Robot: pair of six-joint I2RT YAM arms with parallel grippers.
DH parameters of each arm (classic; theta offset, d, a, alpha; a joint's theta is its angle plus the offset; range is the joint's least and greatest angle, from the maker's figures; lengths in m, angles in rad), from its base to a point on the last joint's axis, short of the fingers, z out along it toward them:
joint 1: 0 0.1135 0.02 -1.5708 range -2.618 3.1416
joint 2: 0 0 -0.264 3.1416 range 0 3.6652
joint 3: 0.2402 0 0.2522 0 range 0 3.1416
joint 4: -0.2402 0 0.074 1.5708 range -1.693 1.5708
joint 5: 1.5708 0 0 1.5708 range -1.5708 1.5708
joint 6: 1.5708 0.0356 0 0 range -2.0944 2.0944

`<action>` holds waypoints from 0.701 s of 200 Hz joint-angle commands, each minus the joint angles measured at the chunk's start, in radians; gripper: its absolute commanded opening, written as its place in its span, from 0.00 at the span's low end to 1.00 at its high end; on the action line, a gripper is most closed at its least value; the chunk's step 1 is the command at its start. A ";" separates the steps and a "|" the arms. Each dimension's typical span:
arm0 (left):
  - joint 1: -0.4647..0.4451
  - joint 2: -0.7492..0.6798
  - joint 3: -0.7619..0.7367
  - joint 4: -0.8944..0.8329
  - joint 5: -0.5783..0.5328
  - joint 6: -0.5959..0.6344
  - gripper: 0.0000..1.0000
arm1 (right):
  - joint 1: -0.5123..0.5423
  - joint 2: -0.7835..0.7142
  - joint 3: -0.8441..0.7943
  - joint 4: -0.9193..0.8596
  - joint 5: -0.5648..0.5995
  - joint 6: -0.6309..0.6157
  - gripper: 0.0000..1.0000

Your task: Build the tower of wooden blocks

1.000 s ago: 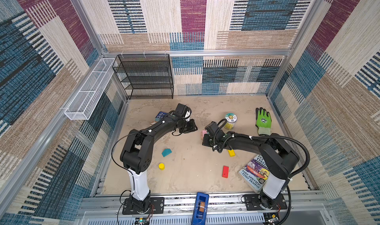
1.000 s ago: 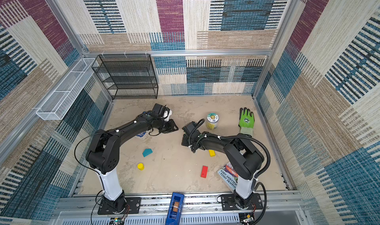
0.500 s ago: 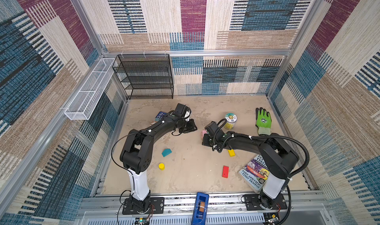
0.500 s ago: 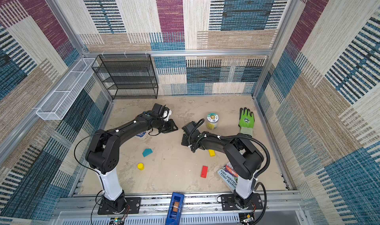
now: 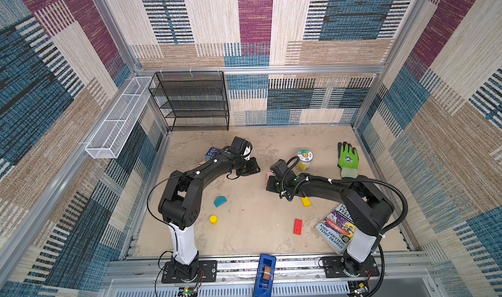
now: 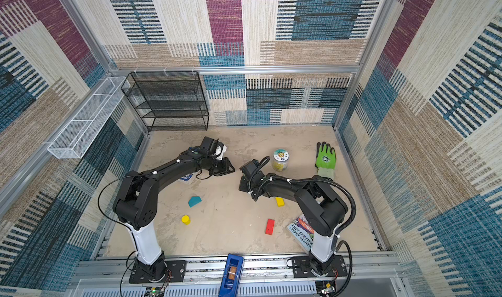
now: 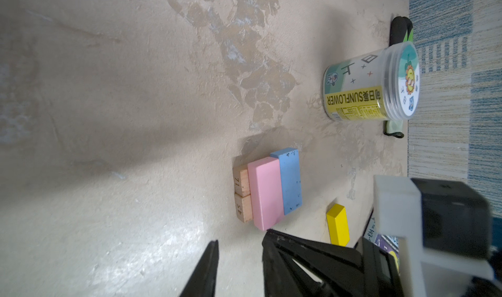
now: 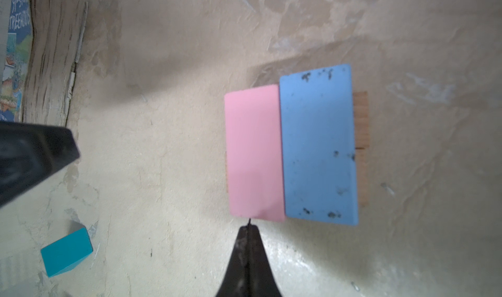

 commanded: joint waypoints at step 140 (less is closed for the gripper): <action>0.002 -0.008 -0.006 0.012 0.013 -0.001 0.32 | 0.001 0.001 0.008 0.017 0.031 0.019 0.00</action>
